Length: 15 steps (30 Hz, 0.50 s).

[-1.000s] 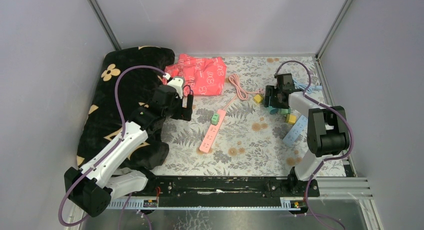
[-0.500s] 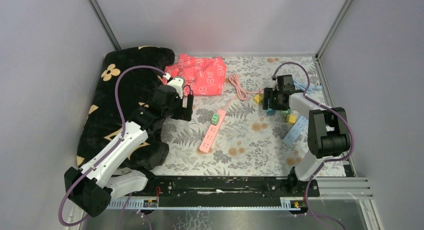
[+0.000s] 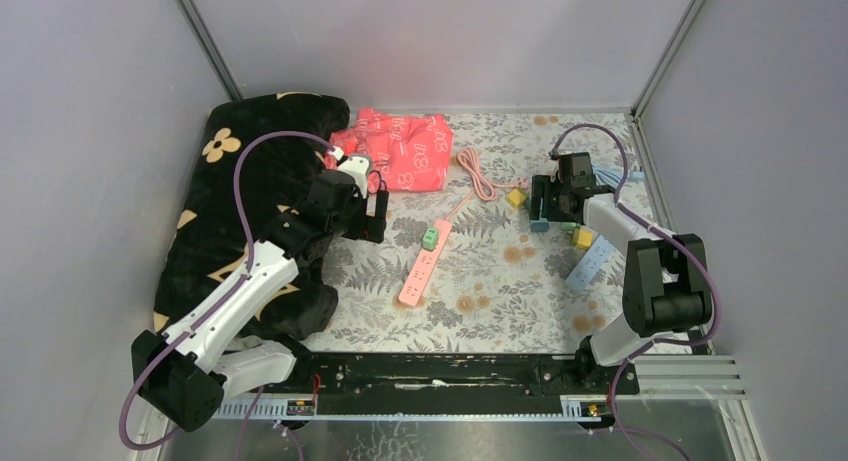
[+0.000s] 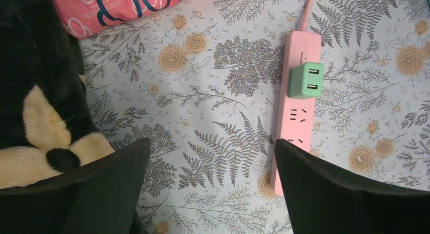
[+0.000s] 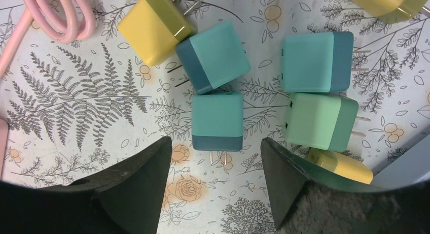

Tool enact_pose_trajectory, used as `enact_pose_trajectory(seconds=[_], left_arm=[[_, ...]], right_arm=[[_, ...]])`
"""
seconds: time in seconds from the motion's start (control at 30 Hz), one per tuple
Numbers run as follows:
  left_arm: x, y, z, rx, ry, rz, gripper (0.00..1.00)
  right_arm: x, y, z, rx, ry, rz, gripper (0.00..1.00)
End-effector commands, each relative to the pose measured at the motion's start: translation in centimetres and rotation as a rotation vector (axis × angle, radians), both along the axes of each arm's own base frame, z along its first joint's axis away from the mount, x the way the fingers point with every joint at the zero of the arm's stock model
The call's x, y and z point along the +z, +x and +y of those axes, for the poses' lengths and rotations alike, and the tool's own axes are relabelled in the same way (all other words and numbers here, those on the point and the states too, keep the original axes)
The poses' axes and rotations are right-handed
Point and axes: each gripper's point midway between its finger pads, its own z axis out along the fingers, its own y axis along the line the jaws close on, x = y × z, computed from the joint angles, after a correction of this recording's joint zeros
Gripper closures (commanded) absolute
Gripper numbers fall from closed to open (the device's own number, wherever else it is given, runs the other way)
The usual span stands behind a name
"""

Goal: Insert the plug
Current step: Pick up the plug from the center of the board.

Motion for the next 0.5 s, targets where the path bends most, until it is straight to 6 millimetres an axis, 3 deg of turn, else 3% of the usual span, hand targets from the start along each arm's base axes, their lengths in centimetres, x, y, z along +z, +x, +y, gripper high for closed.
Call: enact_pose_trajectory(seconds=[0.0,0.23,0.47], left_arm=[[0.8,0.8,-0.1,-0.001,-0.016,-0.048,0.00],[0.8,0.9,0.1,0.005,-0.012,-0.051,0.00],[0.7,1.0,0.2,0.010,-0.008,-0.049,0.00]], right_arm=[[0.2,0.7,-0.3,-0.023,-0.026,-0.031,0.28],[-1.5,0.8,1.1,0.031,-0.083,0.008,0.30],[-3.2,0.5,0.5,0.005,-0.144,0.040,0.33]])
